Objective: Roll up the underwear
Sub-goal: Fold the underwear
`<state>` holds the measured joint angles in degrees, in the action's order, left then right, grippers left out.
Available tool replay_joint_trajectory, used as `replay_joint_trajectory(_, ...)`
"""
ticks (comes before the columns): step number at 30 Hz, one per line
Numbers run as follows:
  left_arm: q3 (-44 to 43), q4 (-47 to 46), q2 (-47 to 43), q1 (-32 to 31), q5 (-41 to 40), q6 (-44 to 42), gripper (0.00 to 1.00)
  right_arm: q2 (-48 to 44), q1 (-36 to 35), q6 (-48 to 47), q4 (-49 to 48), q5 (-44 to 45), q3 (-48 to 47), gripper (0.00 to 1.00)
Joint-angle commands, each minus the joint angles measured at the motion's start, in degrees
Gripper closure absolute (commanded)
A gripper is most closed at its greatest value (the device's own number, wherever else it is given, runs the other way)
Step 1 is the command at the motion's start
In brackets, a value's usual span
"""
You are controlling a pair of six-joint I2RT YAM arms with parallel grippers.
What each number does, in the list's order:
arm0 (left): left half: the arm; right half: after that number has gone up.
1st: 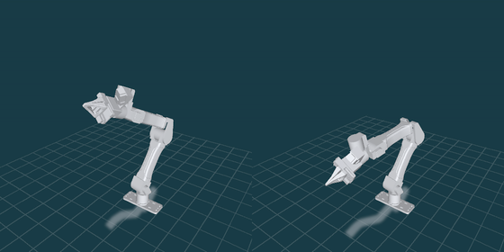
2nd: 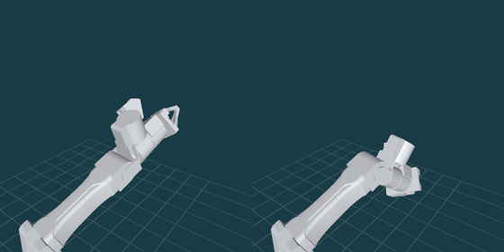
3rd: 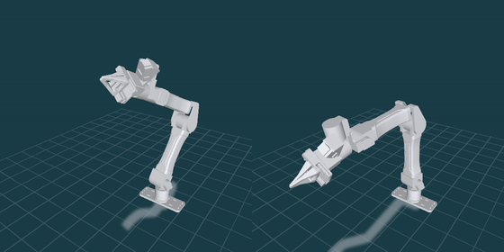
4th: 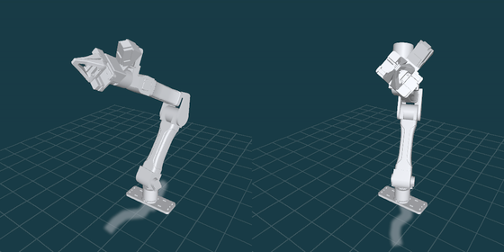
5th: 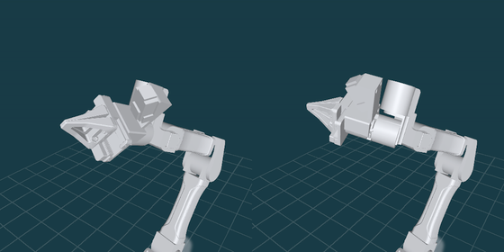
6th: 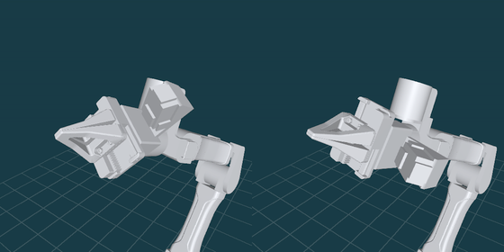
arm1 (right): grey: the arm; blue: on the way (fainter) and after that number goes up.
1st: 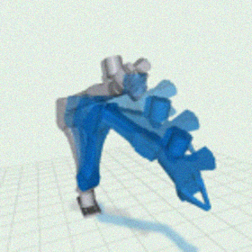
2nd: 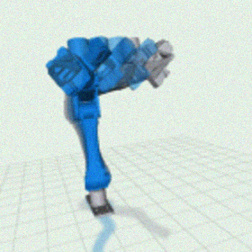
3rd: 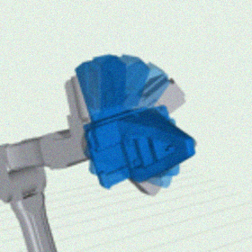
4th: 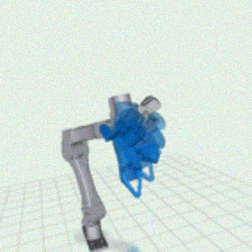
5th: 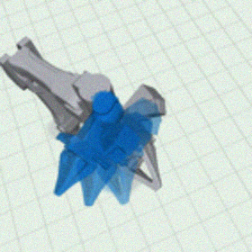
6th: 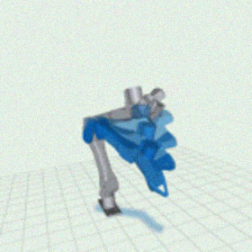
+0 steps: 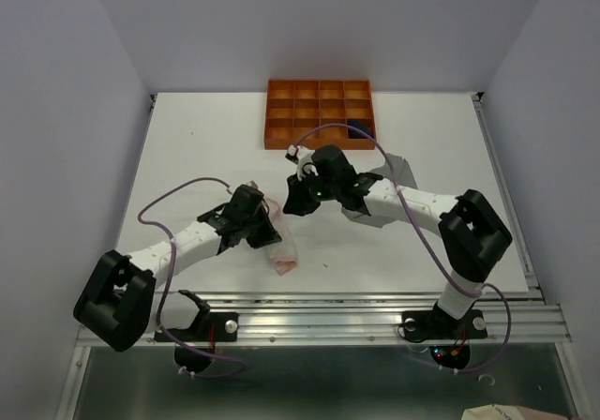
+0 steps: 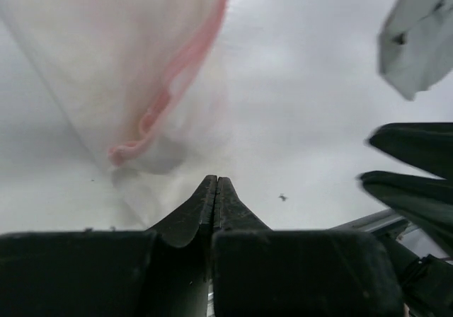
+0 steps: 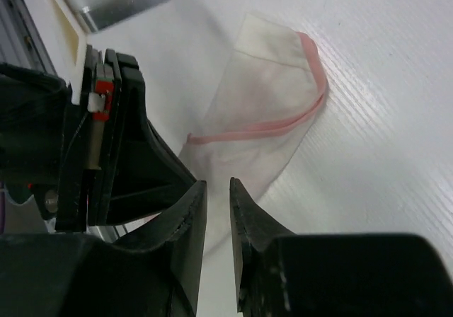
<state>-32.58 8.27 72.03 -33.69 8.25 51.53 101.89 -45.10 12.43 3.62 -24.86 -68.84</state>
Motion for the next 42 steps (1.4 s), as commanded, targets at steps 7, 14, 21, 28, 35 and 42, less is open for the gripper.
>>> replay_joint_trajectory(7,-10.48,5.71,-4.01,3.10,-7.02,-1.95,0.89,-10.92,-2.87,0.59,-6.43,-1.24,11.70,0.76)
replay_joint_trajectory(14,-14.17,-2.46,5.91,6.53,-1.14,-5.38,0.97,-9.61,-7.10,-1.53,-11.60,-3.96,14.26,0.78)
replay_joint_trajectory(21,-15.50,-5.02,10.59,6.53,0.89,-6.70,1.00,-4.25,-7.63,-0.65,-16.01,-6.16,12.59,0.81)
replay_joint_trajectory(28,-13.30,-7.12,14.45,7.41,0.80,-6.88,1.00,1.12,-9.39,0.93,-19.53,-7.13,13.29,0.82)
replay_joint_trajectory(35,-12.34,-9.24,20.25,8.38,1.77,-6.79,1.00,2.53,-9.39,1.37,-18.73,-5.37,15.83,0.84)
replay_joint_trajectory(42,-9.44,-9.94,21.84,12.24,1.94,-6.88,1.00,3.23,-9.39,2.08,-18.73,-4.84,20.84,0.85)
